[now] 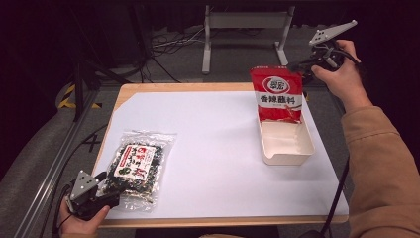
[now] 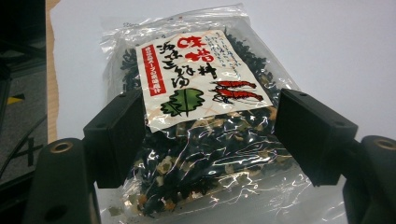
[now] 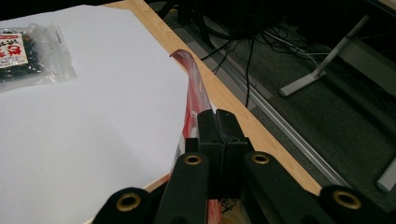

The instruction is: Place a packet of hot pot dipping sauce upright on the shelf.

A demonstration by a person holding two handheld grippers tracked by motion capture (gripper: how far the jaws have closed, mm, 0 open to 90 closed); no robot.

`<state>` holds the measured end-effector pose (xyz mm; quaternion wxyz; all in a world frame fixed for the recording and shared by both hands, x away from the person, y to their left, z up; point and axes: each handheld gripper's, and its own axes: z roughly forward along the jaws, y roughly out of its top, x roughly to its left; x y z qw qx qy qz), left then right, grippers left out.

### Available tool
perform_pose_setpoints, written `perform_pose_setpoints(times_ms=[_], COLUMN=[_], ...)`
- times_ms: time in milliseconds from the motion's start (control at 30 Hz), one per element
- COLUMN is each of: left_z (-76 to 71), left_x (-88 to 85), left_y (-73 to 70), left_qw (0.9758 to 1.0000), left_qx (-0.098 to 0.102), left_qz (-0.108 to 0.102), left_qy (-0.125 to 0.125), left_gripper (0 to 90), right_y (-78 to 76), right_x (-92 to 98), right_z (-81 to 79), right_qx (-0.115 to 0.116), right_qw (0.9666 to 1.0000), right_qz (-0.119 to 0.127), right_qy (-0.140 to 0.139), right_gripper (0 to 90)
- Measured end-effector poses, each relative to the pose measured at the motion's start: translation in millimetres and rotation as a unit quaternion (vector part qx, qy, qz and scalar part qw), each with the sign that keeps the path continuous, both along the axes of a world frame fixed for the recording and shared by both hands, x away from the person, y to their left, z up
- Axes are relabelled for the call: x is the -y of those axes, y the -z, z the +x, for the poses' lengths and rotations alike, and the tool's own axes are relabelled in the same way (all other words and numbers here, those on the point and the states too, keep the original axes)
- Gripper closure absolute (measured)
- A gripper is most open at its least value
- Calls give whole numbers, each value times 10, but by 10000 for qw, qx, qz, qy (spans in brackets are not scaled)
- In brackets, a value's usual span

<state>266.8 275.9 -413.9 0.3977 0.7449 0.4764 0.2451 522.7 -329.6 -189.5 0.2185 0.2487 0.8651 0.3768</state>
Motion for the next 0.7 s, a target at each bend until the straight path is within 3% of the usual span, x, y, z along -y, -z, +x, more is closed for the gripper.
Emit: perform_pose_setpoints(times_ms=[167, 400, 533, 700], left_z=[2, 32, 63, 121], left_x=[1, 26, 50, 96], left_y=[5, -6, -11, -16], left_qw=[10000, 10000, 9999, 9998], left_qx=[-14, 13, 26, 32], left_qz=[0, 12, 19, -18], left_qy=[-4, 69, 136, 218], left_gripper=[254, 254, 254, 254], right_y=[71, 167, 200, 284], right_x=[-9, -107, -103, 16], right_z=[9, -53, -104, -157], right_qx=[-59, -201, -211, -259], right_qw=[10000, 9991, 9990, 9984], right_qz=[40, 133, 179, 434], right_qy=[-55, -342, -356, -236], right_gripper=[897, 893, 892, 889])
